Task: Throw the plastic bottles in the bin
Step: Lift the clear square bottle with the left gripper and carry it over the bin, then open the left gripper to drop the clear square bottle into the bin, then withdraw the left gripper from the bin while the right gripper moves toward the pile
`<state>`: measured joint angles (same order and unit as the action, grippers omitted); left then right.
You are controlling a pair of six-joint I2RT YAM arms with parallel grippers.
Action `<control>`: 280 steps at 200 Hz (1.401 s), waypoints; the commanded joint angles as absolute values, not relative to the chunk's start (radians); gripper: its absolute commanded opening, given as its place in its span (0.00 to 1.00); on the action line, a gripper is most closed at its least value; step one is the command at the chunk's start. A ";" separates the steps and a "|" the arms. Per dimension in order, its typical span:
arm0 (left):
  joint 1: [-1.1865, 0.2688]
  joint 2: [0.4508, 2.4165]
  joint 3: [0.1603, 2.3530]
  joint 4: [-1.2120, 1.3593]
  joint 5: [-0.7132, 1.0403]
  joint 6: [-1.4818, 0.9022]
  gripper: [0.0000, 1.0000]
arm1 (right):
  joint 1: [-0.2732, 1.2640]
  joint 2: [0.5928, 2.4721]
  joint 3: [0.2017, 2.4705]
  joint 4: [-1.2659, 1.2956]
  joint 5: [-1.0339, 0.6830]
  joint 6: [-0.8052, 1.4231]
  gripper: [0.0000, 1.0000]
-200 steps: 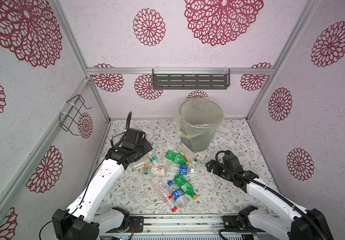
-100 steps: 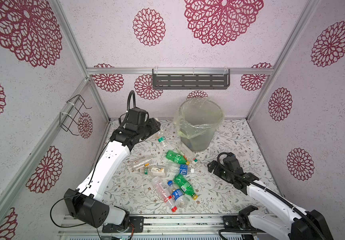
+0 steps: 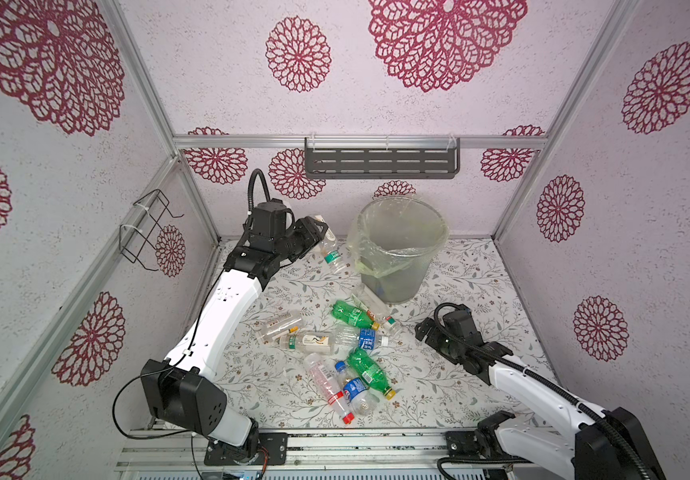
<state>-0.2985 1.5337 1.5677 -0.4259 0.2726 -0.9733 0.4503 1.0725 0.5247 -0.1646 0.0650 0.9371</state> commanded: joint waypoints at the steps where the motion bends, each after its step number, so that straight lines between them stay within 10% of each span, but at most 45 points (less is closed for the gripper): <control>1: -0.305 1.537 1.537 -0.239 0.306 -1.036 0.53 | 0.449 1.084 0.582 -0.181 0.102 0.904 0.99; 114: -0.430 1.874 1.991 -0.277 0.205 -1.097 0.55 | 0.448 1.118 0.657 -0.214 0.077 0.807 0.99; 133: -0.459 2.106 2.295 -0.345 0.263 -1.125 0.72 | 0.449 1.102 0.650 -0.211 0.072 0.814 0.99; 139: -0.464 2.178 2.420 -0.395 0.289 -1.139 1.00 | 0.448 1.097 0.651 -0.216 0.073 0.815 0.99; 164: -0.472 2.317 2.709 -0.452 0.397 -1.194 0.97 | 0.448 1.066 0.654 -0.234 0.077 0.821 0.99; 280: -0.413 1.651 2.025 -0.367 0.312 -0.990 0.97 | 0.451 1.039 0.593 -0.204 0.070 0.848 0.99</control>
